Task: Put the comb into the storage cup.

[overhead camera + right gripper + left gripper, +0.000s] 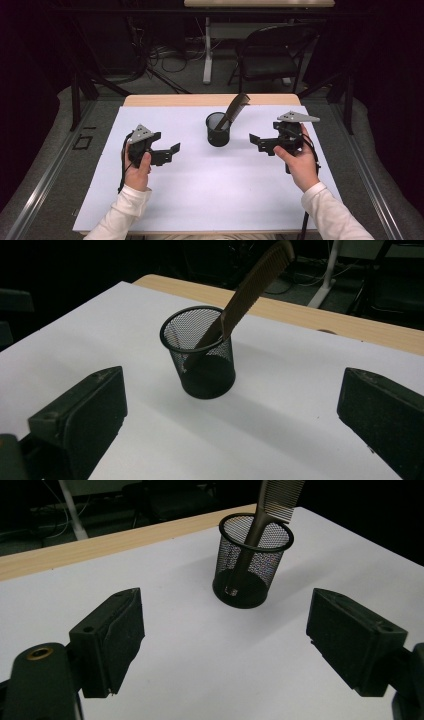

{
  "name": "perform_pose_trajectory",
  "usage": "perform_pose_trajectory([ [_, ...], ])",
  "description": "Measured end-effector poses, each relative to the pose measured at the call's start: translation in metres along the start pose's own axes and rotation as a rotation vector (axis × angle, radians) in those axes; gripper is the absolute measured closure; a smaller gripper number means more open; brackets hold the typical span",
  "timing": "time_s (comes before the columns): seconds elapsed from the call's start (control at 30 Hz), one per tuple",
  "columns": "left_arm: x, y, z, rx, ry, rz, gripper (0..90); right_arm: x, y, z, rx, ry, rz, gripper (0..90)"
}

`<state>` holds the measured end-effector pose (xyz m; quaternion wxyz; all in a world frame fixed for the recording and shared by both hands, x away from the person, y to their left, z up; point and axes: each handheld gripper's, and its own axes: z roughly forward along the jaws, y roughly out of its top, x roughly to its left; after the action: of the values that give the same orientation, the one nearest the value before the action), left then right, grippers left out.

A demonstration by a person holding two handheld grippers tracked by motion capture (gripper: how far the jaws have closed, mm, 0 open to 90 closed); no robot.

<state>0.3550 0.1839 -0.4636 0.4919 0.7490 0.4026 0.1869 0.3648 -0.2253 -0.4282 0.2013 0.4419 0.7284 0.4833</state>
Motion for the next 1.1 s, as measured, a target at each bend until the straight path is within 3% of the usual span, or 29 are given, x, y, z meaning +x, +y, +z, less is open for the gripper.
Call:
perform_pose_trajectory([
  [0.2, 0.006, 0.001, -0.01, -0.007, -0.015, -0.007, 15.7, 0.001, -0.008, -0.01, 0.006, -0.001, -0.012, 0.0],
  [0.57, 0.009, -0.003, -0.031, 0.036, -0.025, 0.051, 15.7, -0.003, -0.026, -0.022, 0.006, -0.035, -0.015, 0.0],
  [1.1, 0.015, -0.024, -0.05, 0.035, -0.044, 0.025, 15.7, -0.003, -0.068, -0.04, 0.016, -0.077, -0.004, 0.0],
])
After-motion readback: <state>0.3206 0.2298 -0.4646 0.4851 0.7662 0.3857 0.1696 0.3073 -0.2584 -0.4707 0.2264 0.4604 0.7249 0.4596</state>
